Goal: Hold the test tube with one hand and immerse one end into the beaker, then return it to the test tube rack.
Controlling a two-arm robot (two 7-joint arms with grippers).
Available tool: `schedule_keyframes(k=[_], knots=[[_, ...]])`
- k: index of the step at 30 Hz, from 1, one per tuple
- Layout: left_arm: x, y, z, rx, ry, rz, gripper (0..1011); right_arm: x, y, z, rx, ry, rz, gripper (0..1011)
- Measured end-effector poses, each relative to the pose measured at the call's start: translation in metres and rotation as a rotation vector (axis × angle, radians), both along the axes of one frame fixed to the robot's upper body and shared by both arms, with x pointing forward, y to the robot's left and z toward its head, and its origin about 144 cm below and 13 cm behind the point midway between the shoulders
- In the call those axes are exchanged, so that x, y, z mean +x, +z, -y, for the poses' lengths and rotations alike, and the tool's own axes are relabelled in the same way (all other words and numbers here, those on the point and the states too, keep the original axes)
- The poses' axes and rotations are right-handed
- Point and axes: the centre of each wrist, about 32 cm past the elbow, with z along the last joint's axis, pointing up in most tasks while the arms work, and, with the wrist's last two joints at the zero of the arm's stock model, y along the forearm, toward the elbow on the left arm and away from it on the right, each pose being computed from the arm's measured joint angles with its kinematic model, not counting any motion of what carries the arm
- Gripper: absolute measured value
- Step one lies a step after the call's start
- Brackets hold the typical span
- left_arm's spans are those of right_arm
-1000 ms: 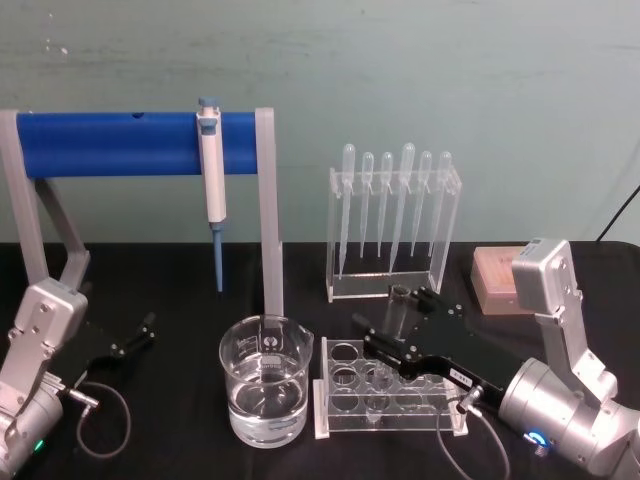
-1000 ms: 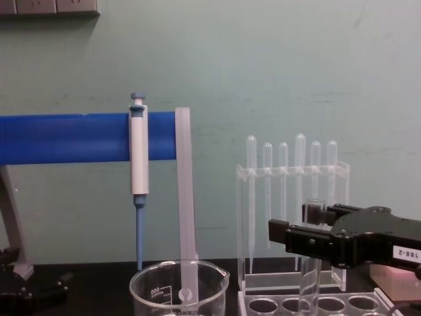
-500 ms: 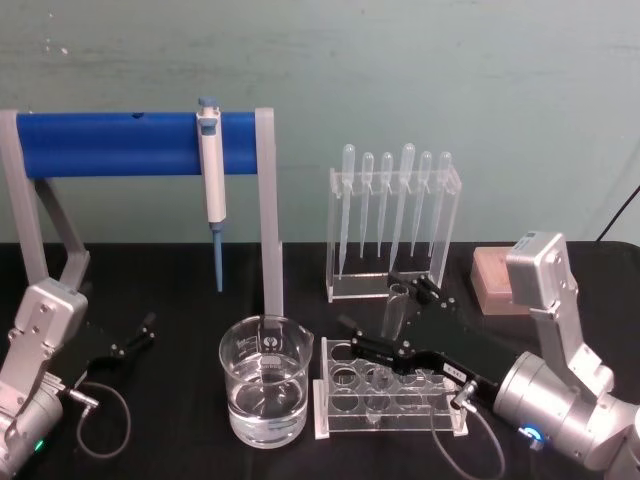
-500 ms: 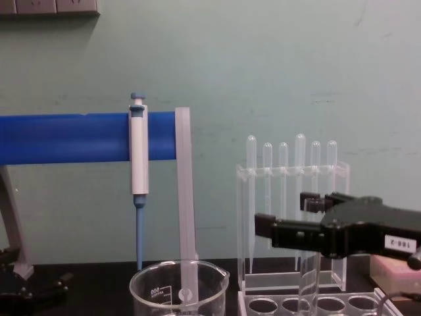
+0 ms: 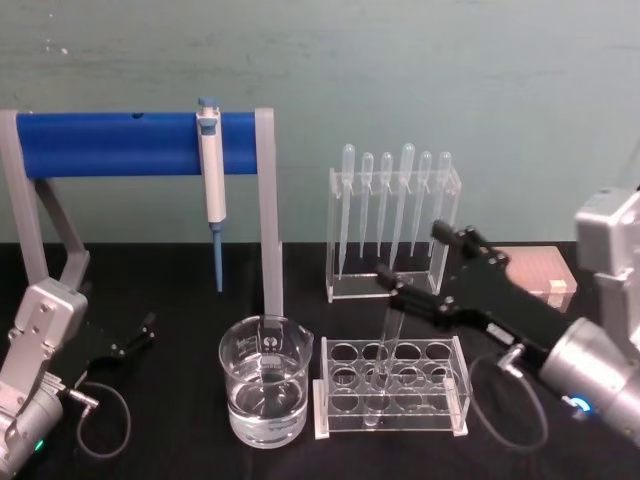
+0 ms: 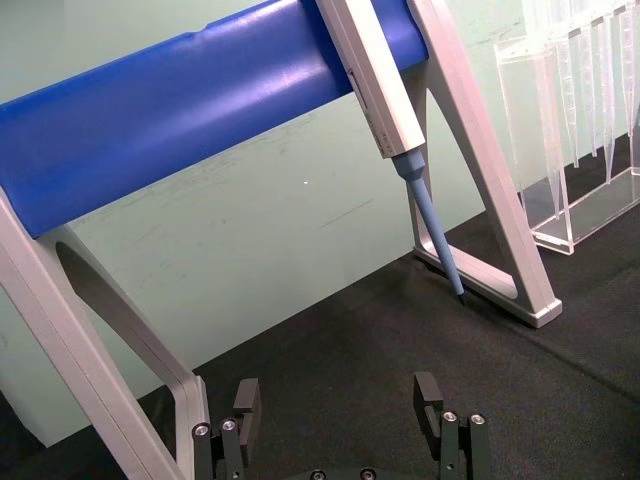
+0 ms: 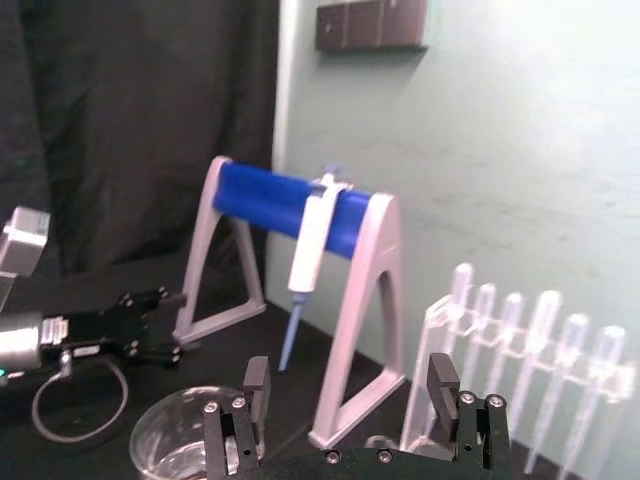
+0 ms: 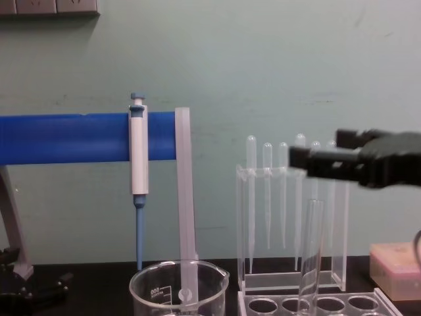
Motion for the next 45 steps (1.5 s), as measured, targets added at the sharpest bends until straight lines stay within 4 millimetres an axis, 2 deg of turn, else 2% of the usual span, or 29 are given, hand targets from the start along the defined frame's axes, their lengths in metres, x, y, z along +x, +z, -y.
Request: schedule_keyframes(k=[5,11,16,21,31,45], knots=[[0.0,0.0,0.0,0.0,0.0,0.0,1000,-0.007,0.004,0.011,0.014,-0.052,0.01,1002],[0.0,0.0,0.0,0.0,0.0,0.0,1000,-0.016,-0.004,0.028,0.026,-0.16,-0.002,1003],[0.0,0.0,0.0,0.0,0.0,0.0,1000,-0.021,-0.01,0.035,-0.001,-0.245,0.017,1002],[0.0,0.0,0.0,0.0,0.0,0.0,1000,-0.024,-0.015,0.037,-0.033,-0.317,0.027,1002],[0.0,0.0,0.0,0.0,0.0,0.0,1000,-0.023,-0.037,0.039,-0.14,-0.436,-0.041,1002],[0.0,0.0,0.0,0.0,0.0,0.0,1000,-0.017,-0.058,0.042,-0.244,-0.479,-0.133,1003]])
